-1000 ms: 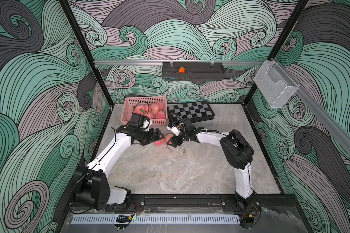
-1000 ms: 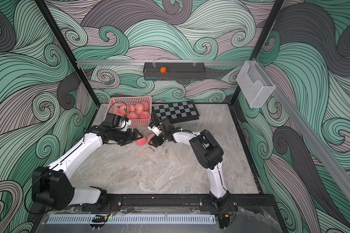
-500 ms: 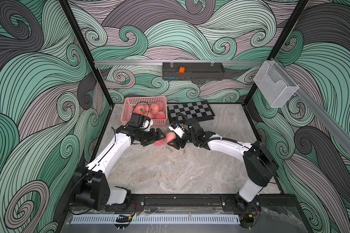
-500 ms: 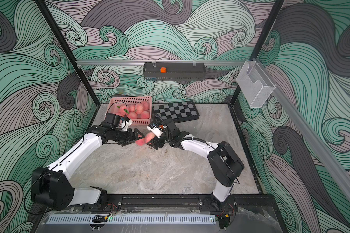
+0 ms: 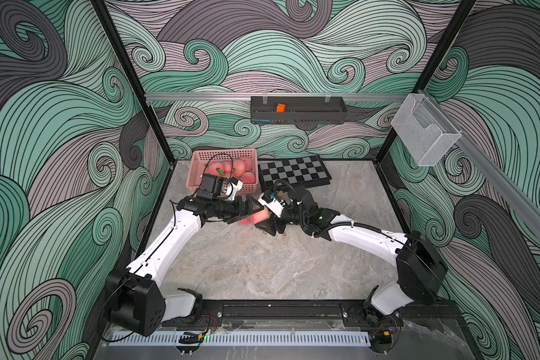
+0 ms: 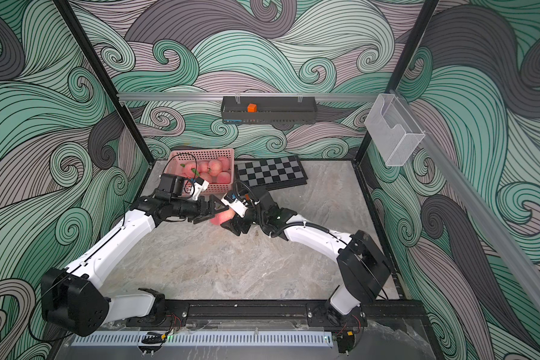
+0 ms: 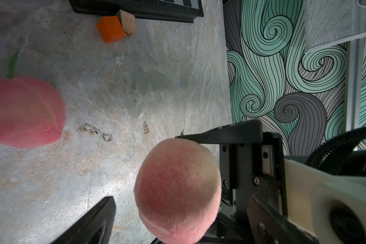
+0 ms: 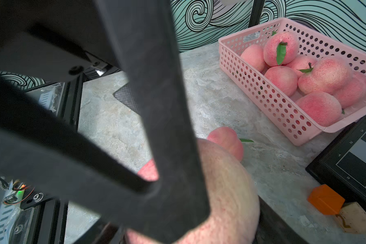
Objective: Put the peaches into the basket
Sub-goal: Place the peach in the basket.
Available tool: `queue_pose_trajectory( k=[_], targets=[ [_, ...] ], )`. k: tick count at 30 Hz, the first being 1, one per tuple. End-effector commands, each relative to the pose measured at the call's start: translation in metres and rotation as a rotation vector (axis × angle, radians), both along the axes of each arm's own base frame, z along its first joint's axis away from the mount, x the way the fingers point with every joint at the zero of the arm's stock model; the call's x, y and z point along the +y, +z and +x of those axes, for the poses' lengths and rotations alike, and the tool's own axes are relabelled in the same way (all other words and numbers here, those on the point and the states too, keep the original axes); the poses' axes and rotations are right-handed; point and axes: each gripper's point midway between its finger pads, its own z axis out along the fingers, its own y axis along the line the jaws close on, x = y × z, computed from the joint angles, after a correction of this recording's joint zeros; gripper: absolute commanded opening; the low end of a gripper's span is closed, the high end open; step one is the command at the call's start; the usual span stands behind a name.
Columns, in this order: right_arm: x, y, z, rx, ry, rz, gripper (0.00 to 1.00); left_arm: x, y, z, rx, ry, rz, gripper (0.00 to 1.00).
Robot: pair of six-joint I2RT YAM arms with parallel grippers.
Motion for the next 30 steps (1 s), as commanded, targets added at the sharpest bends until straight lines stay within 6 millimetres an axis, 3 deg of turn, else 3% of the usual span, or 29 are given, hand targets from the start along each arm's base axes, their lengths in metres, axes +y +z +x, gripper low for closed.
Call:
queue_pose_trajectory(
  k=[1,14,30],
  targets=[
    [0.001,0.017,-0.006,-0.041,0.016,0.031,0.79,-0.012,0.009,-0.015,-0.014,-0.056,-0.04,0.98],
    [-0.001,0.017,-0.014,-0.049,0.023,0.022,0.8,-0.026,-0.001,-0.021,0.001,-0.096,-0.043,0.9],
    [0.002,0.021,-0.013,-0.059,0.031,0.031,0.82,-0.028,-0.005,-0.016,0.0,-0.09,-0.026,0.68]
  ],
)
